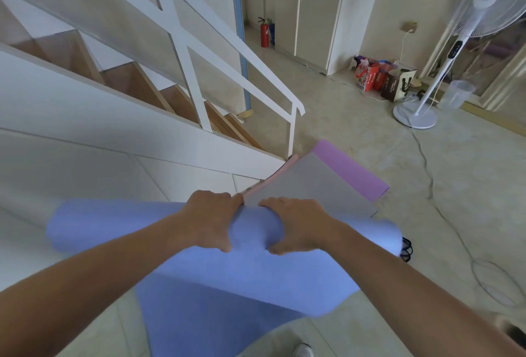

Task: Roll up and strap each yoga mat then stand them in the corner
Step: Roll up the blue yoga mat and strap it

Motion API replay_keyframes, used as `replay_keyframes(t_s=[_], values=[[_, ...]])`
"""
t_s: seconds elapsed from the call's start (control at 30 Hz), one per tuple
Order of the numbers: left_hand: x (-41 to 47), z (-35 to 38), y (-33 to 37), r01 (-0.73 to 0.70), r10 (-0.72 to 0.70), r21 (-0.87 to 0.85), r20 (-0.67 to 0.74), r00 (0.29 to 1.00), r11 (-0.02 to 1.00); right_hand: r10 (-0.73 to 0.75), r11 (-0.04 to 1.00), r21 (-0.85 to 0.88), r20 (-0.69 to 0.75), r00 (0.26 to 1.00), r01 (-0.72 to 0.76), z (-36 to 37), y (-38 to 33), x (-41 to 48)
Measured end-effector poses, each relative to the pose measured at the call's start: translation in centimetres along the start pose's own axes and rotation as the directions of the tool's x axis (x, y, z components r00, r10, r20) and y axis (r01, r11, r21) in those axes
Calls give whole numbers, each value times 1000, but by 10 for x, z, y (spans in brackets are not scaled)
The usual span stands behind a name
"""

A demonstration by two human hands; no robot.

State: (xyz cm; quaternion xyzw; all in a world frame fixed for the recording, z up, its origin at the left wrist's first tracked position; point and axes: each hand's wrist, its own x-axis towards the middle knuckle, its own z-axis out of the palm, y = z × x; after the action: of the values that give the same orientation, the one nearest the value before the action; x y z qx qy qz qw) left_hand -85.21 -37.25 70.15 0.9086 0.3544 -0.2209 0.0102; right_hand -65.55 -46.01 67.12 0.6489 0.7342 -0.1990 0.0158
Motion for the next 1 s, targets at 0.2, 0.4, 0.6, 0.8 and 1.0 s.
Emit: replay_keyframes(t_s=[0.2, 0.4, 0.6, 0.8, 1.0], values=[[1, -12, -25, 105, 79, -505, 329, 941, 856, -48, 972, -236, -130, 990, 16, 28, -13, -5], [-10, 11, 4, -77, 74, 96, 27, 997, 992, 16, 1000, 13, 40, 999, -17, 7, -5, 4], [-1, 4, -16, 81, -43, -270, 141, 989, 960, -90, 977, -197, -67, 994, 75, 22, -14, -2], [-14, -12, -17, 88, 39, -428, 280, 959, 899, -66, 981, -189, -62, 996, 53, 1, -14, 10], [-12, 9, 5, 21, 6, 173, -156, 988, 985, 20, 1000, 11, 12, 1000, -20, -13, -9, 13]])
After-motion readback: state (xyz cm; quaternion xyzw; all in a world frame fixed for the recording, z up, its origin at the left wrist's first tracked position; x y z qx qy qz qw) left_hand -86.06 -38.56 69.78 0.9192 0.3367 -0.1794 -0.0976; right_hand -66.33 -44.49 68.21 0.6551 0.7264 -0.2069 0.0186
